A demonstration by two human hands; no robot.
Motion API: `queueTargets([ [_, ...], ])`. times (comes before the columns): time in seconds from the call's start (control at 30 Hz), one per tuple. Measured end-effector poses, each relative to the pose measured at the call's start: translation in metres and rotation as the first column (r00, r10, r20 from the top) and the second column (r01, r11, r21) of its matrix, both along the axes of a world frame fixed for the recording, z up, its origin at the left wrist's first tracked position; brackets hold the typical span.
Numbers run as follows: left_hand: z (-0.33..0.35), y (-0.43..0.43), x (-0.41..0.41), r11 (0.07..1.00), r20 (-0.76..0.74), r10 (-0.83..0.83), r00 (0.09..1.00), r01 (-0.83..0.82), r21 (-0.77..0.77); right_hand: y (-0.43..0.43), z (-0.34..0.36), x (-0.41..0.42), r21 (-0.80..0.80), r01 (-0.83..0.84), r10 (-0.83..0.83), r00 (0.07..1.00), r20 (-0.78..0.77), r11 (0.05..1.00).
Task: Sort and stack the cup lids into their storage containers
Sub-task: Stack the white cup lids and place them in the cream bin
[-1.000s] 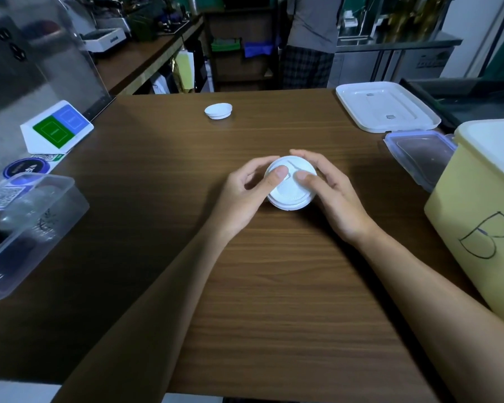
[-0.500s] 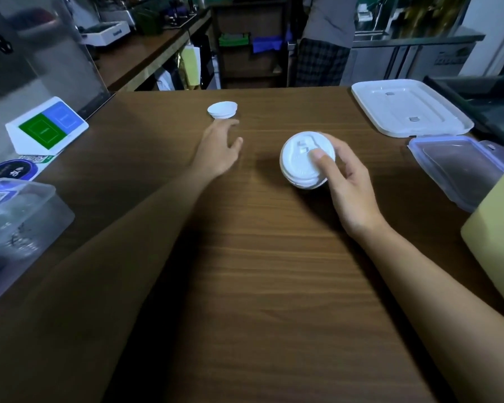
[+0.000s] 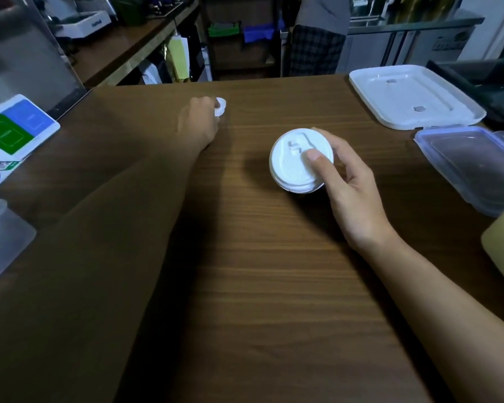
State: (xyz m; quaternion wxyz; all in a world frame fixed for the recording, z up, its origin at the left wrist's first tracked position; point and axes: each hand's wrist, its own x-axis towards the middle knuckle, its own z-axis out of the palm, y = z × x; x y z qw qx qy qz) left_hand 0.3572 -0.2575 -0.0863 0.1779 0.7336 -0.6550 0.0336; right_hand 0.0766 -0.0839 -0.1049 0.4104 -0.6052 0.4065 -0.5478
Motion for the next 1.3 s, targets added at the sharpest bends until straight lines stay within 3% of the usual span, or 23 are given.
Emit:
queueTargets([
  [0.13, -0.002, 0.032, -0.010, 0.997, 0.032, -0.022, 0.999, 0.024, -0.073, 0.001, 0.002, 0.000, 0.017, -0.004, 0.004, 1.000, 0.017, 1.000],
  [0.43, -0.014, 0.172, -0.021, 0.895, -0.107, -0.341, 0.934, 0.288, -0.340, 0.025, 0.010, 0.000, -0.005, 0.024, -0.024, 0.999, -0.048, 1.000],
  [0.57, -0.008, 0.228, -0.034, 0.918, -0.419, -0.302, 0.856, 0.142, -0.371, 0.041, 0.012, -0.006, -0.013, 0.070, -0.070, 0.995, -0.065, 0.997],
  [0.63, -0.007, 0.249, -0.044, 0.942, -0.642, -0.276, 0.715, 0.069, -0.329, 0.051, 0.012, -0.011, -0.019, 0.094, -0.095, 0.994, -0.052, 0.995],
  [0.73, 0.003, 0.270, -0.060, 0.965, -0.921, -0.263, 0.288, 0.080, -0.251, 0.067, 0.008, -0.018, -0.047, 0.108, -0.110, 0.993, -0.046, 0.993],
  [0.8, 0.014, 0.280, -0.071, 0.959, -0.963, -0.261, 0.060, 0.128, -0.252, 0.075, 0.008, -0.021, -0.053, 0.108, -0.110, 0.993, -0.037, 0.993],
  [0.87, 0.020, 0.284, -0.080, 0.945, -0.960, -0.278, -0.036, 0.172, -0.280, 0.079, 0.010, -0.022, -0.059, 0.096, -0.099, 0.994, -0.042, 0.994],
  [1.07, 0.013, 0.283, -0.093, 0.915, -0.879, -0.394, 0.268, 0.205, -0.347, 0.084, 0.017, -0.013, -0.056, -0.006, 0.001, 0.996, -0.094, 0.998],
  [1.3, 0.010, 0.280, -0.095, 0.892, -0.824, -0.451, 0.343, 0.157, -0.423, 0.084, 0.023, -0.002, -0.003, -0.103, 0.103, 0.993, -0.055, 0.995],
])
